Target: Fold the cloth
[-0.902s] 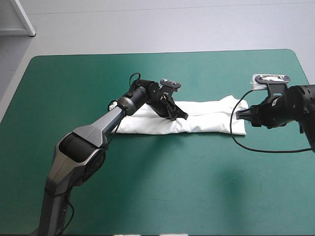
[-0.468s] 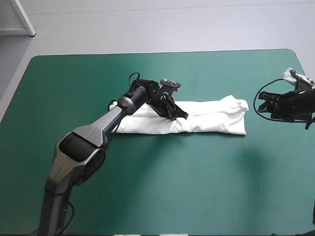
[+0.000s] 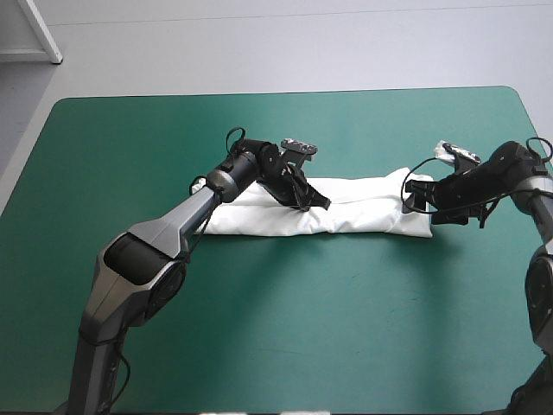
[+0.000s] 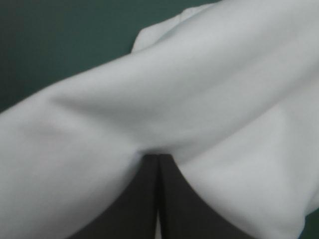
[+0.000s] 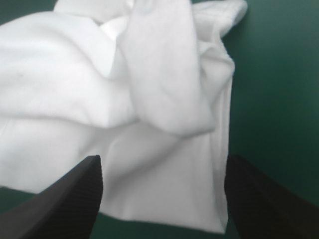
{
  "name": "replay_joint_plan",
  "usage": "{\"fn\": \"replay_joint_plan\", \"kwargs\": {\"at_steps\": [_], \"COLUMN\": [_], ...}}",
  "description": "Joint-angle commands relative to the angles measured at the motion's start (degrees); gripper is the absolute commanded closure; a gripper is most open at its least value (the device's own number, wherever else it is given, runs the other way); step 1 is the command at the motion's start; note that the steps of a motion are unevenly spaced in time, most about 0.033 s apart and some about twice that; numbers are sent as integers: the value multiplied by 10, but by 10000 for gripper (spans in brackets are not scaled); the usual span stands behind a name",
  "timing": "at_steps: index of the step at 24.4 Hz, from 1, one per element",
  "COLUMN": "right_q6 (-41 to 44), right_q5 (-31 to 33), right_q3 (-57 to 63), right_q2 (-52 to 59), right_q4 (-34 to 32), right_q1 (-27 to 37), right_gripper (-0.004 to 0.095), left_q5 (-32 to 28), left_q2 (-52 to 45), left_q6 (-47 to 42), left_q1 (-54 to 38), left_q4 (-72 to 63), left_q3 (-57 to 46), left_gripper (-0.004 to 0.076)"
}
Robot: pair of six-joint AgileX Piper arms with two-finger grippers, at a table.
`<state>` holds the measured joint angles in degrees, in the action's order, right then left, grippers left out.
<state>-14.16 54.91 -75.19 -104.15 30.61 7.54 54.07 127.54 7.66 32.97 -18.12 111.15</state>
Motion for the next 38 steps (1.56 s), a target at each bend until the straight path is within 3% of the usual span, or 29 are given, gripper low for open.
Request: {"fn": "replay_joint_plan", "kwargs": {"at_steps": [1, 10, 16, 22, 23, 25, 29, 34, 38], "right_q6": [-7, -11, -23, -41, -46, -46, -45, -36, -35], "right_q5": [-39, -31, 16, 30, 32, 32, 32, 70, 106], "right_q3": [-17, -56, -62, -62, -62, -62, -80, -195, -290], "right_q2": [13, -48, -76, -77, -77, -77, -68, -31, -10], "right_q4": [14, 22, 72, 84, 78, 64, 61, 60, 95], "right_q1": [-2, -2, -2, -15, -22, -30, -30, -30, -30], "right_gripper": [248, 251, 345, 700, 833, 923, 927, 927, 927], "left_q5": [-7, -17, -22, -28, -28, -27, -26, -26, -25], "left_q2": [-22, -22, -22, -22, -22, -22, -22, -22, -22], "left_q6": [1, 0, 1, 1, 1, 1, 1, 1, 1], "left_q1": [2, 2, 2, 2, 2, 2, 2, 2, 2], "left_q4": [-15, -15, -15, -15, -15, -15, -15, -15, -15], "left_q3": [10, 10, 10, 10, 10, 10, 10, 10, 10], "left_gripper": [732, 732, 732, 732, 732, 732, 732, 732, 732]}}
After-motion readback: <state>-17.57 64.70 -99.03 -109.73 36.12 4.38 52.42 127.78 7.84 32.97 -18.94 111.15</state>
